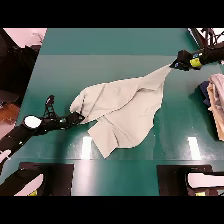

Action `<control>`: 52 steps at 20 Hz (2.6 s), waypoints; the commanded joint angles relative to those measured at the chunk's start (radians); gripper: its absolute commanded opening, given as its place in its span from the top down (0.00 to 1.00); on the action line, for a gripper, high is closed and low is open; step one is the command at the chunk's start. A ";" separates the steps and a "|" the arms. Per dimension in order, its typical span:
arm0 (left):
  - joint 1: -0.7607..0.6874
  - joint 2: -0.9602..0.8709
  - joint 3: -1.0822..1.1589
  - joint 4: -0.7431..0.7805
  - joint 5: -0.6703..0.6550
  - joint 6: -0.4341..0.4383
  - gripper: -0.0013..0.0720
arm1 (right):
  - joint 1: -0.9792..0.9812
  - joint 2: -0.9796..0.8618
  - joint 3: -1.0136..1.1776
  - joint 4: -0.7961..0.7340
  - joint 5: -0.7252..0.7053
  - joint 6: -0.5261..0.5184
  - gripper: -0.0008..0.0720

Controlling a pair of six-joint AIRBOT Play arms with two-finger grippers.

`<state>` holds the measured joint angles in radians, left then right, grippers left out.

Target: Fold the shirts.

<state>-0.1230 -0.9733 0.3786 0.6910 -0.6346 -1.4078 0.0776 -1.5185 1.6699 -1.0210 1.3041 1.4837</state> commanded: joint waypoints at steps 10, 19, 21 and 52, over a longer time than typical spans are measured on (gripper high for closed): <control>-0.002 -0.048 -0.005 -0.038 -0.040 0.126 0.41 | 0.000 -0.001 0.000 0.000 0.006 0.000 0.97; -0.002 -0.048 -0.003 -0.060 -0.011 0.125 0.94 | -0.001 -0.001 0.000 0.000 0.007 0.000 0.97; -0.002 -0.048 0.027 -0.059 -0.011 0.111 0.94 | -0.001 0.000 0.000 0.000 0.011 0.000 0.97; -0.002 -0.007 0.756 0.133 -0.340 0.106 0.94 | -0.155 -0.101 -0.517 0.134 -0.050 -0.131 0.50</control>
<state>-0.1253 -0.9806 1.1343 0.8238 -0.9737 -1.3025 -0.1131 -1.5917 1.1629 -0.8898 1.2110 1.3750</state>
